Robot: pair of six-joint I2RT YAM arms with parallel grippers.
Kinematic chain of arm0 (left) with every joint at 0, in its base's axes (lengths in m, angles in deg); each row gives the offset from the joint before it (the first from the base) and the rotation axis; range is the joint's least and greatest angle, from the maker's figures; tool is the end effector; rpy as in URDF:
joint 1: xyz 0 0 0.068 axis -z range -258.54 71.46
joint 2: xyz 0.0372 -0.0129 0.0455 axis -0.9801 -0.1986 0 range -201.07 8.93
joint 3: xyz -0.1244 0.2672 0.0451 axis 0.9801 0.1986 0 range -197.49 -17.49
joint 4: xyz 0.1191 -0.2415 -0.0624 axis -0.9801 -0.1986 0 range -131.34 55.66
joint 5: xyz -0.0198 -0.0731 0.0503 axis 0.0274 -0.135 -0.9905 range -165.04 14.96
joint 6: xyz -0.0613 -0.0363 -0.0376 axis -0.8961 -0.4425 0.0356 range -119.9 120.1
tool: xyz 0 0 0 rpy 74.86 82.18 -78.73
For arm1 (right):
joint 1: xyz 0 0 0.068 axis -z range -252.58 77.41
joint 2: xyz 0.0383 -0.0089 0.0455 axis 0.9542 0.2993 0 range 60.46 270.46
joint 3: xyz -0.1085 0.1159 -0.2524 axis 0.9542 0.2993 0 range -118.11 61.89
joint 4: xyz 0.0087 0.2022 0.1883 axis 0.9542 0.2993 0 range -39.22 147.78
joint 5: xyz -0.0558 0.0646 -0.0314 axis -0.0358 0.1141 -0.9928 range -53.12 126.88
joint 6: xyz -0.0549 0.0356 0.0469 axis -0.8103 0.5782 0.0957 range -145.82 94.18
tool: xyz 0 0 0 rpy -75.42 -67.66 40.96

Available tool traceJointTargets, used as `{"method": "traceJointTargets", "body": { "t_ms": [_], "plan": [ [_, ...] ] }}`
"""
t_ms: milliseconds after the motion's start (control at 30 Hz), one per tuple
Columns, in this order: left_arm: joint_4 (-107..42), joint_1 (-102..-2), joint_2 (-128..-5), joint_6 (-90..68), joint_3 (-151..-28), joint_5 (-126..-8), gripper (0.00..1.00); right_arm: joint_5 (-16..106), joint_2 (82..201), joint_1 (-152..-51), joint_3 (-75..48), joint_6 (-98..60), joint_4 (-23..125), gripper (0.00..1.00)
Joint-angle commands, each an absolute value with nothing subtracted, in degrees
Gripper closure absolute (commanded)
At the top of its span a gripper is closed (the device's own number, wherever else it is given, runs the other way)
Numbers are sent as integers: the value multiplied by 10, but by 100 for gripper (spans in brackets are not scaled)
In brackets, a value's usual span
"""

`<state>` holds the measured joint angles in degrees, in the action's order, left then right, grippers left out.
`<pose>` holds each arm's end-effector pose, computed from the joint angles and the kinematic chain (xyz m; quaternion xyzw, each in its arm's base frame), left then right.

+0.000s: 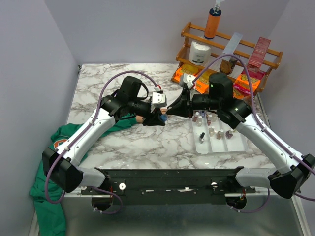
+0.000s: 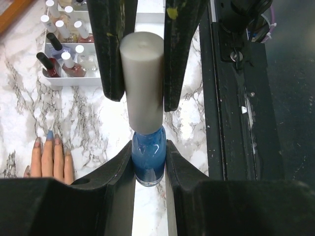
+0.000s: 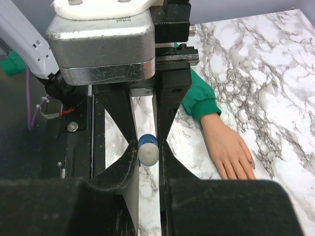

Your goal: Paint the nails

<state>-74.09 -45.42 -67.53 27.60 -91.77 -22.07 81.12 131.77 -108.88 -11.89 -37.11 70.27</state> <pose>0.2220 -0.2114 0.3681 0.5694 0.6140 -0.4247 0.3441 0.2159 0.2187 0.4233 -0.5054 0.5911 0.4149 0.4723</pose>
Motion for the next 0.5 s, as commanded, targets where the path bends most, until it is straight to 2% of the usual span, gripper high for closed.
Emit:
{"method": "traceJointTargets", "body": {
  "t_ms": [0,467],
  "plan": [
    [-737,-452,-665,272,-924,-212,100,755,1290,-1084,-124,-357,685,99],
    [-733,-452,-666,267,-923,-217,100,736,1273,-1084,-121,-345,676,99]
  ]
}}
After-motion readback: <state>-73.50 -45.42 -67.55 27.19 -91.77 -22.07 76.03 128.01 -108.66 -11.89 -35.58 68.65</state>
